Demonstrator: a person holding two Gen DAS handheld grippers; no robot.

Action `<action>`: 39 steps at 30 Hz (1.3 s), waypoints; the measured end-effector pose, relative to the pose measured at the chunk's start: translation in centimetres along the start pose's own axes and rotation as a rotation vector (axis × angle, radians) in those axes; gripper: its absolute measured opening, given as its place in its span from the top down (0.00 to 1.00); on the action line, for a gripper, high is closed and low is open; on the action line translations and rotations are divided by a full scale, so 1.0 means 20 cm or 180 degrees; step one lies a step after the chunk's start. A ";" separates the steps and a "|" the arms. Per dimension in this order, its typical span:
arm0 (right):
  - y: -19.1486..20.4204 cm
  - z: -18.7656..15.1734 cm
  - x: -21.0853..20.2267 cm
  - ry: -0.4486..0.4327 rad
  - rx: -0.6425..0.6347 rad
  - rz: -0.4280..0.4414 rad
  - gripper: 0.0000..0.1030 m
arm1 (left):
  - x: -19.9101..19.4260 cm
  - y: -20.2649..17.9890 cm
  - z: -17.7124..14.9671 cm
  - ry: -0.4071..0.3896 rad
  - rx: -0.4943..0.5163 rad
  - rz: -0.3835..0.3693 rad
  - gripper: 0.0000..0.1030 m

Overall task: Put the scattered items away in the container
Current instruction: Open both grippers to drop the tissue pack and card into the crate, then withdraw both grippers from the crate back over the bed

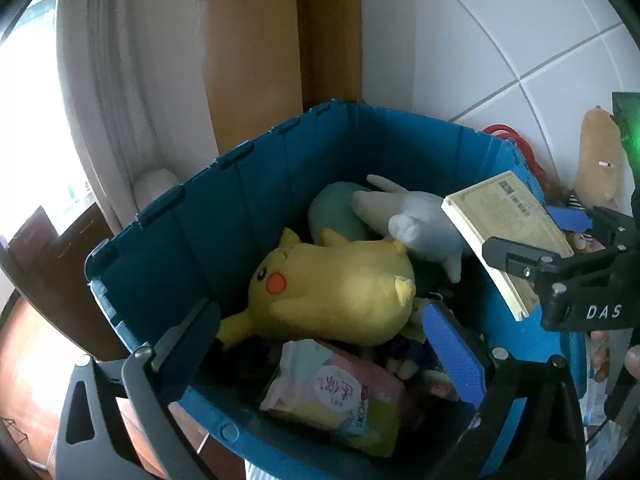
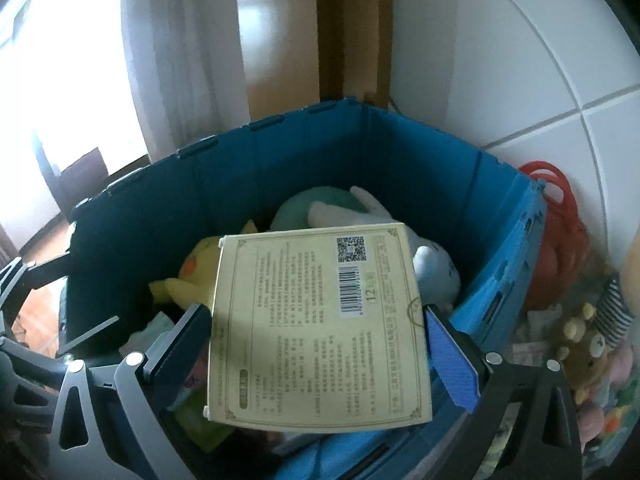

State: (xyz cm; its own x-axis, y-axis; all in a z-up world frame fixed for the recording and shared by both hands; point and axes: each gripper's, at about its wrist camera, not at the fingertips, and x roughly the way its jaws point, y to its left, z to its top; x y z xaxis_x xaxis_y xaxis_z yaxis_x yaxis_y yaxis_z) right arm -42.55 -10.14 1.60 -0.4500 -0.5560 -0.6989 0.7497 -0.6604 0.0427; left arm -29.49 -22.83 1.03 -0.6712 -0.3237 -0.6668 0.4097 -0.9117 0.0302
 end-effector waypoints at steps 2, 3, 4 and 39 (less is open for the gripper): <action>0.01 -0.01 -0.02 -0.0041 0.0027 0.0083 0.00 | -0.01 0.00 -0.01 -0.0004 -0.0009 -0.0002 0.00; 0.00 -0.02 -0.03 -0.0040 0.0049 0.0089 0.00 | -0.01 0.01 -0.01 -0.0009 -0.0016 0.0002 0.00; 0.02 -0.03 -0.03 -0.0019 -0.0013 0.0033 0.00 | -0.03 0.02 -0.01 -0.0053 -0.0065 0.0007 0.00; 0.07 -0.24 -0.42 -0.0308 -0.0730 -0.0038 0.00 | -0.17 -0.09 -0.01 -0.0156 -0.0208 0.0049 0.00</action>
State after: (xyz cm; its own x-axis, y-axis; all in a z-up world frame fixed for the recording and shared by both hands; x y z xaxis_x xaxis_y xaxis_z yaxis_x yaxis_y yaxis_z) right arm -35.48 -3.93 4.08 -0.4954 -0.6019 -0.6263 0.8297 -0.5414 -0.1360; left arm -27.85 -19.95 3.14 -0.6933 -0.3511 -0.6294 0.4586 -0.8886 -0.0094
